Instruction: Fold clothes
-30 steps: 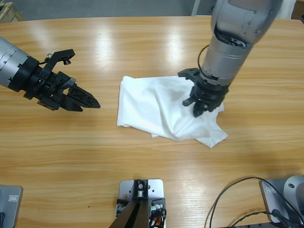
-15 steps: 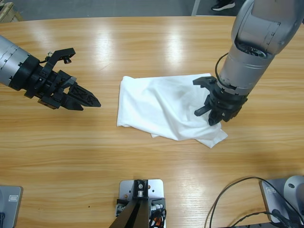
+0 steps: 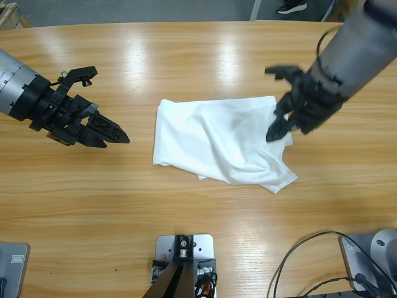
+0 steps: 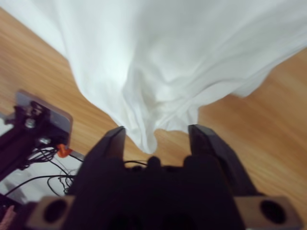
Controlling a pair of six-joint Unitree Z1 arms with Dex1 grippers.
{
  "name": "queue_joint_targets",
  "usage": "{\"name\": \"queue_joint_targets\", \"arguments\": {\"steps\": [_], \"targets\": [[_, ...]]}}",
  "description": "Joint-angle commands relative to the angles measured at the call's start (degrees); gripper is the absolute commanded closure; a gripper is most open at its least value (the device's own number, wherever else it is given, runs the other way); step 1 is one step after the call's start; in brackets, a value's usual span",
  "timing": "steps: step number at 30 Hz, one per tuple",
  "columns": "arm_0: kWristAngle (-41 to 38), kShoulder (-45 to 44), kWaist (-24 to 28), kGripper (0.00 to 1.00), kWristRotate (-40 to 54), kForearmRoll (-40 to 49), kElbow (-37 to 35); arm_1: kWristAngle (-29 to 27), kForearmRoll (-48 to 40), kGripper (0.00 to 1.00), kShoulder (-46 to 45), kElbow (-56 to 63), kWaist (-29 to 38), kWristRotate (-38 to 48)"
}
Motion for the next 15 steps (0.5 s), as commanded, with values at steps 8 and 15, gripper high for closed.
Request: {"name": "queue_joint_targets", "arguments": {"steps": [8,15], "targets": [[1.54,1.31,0.30,0.142,1.36,1.41,0.93,0.17,-0.61,0.133,8.83,-0.14,-7.08,-5.50],[1.54,2.35,0.67,0.142,1.41,1.43,-0.23,1.75,-1.86,0.688,12.89,-0.01,-7.08,-5.61]]}}
